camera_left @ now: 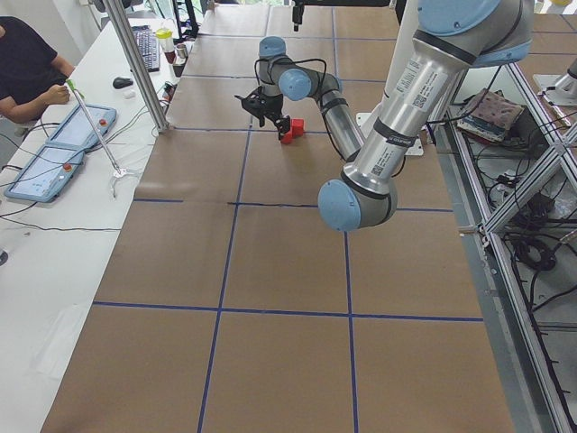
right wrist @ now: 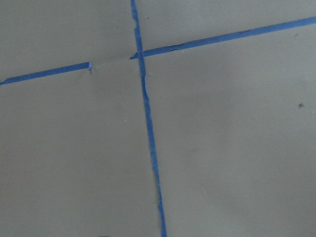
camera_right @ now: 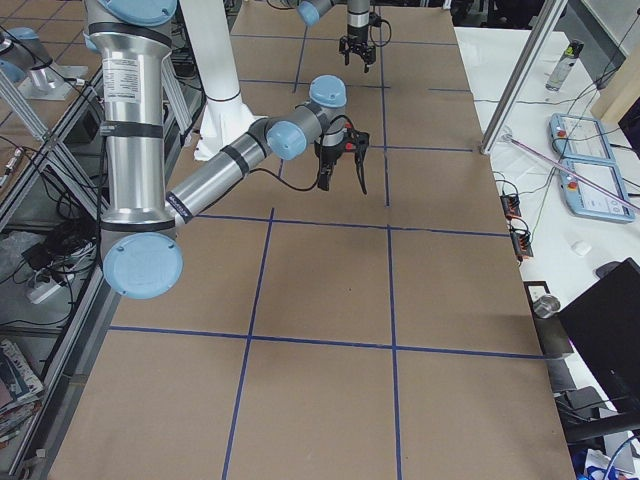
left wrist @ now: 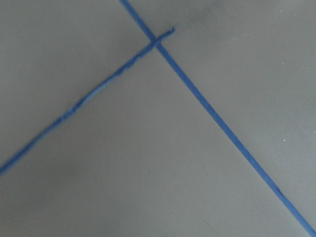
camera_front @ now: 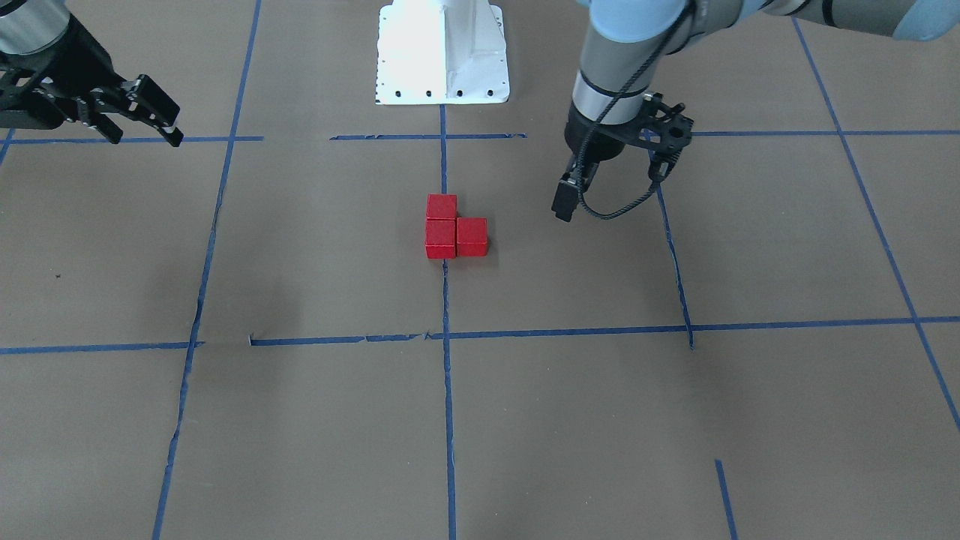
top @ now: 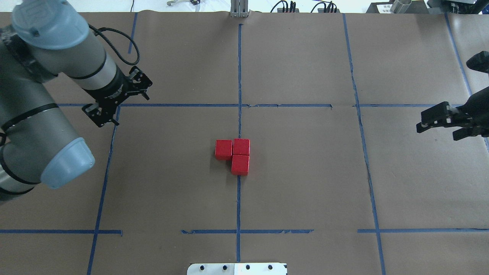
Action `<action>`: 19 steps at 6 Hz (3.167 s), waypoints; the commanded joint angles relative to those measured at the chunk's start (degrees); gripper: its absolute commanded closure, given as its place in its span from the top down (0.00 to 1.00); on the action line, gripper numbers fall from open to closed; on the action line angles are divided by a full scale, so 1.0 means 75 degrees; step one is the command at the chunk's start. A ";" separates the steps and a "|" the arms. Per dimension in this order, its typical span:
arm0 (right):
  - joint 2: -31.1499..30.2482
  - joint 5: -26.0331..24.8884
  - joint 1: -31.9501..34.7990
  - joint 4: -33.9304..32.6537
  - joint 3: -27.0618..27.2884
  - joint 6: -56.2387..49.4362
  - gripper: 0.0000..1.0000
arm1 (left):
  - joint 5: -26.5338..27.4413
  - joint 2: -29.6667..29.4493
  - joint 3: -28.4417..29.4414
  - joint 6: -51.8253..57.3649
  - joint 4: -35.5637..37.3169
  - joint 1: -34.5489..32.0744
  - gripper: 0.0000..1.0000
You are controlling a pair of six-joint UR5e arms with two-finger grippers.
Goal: Form red blocks into L shape at center
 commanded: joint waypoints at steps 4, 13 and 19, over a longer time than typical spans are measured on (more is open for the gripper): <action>-0.0411 0.0383 0.3271 -0.2136 -0.1150 -0.6086 1.00 | -0.1218 0.2014 0.0526 0.8651 -0.0072 -0.3202 1.00; -0.0480 0.0535 0.3443 -0.1421 -0.2311 -0.6350 1.00 | -0.2500 0.3656 0.1174 1.3944 0.0045 -0.5962 1.00; -0.0527 0.0734 0.3431 -0.1351 -0.2311 -0.6467 1.00 | -0.2274 0.4581 0.1104 1.3967 -0.0107 -0.5950 1.00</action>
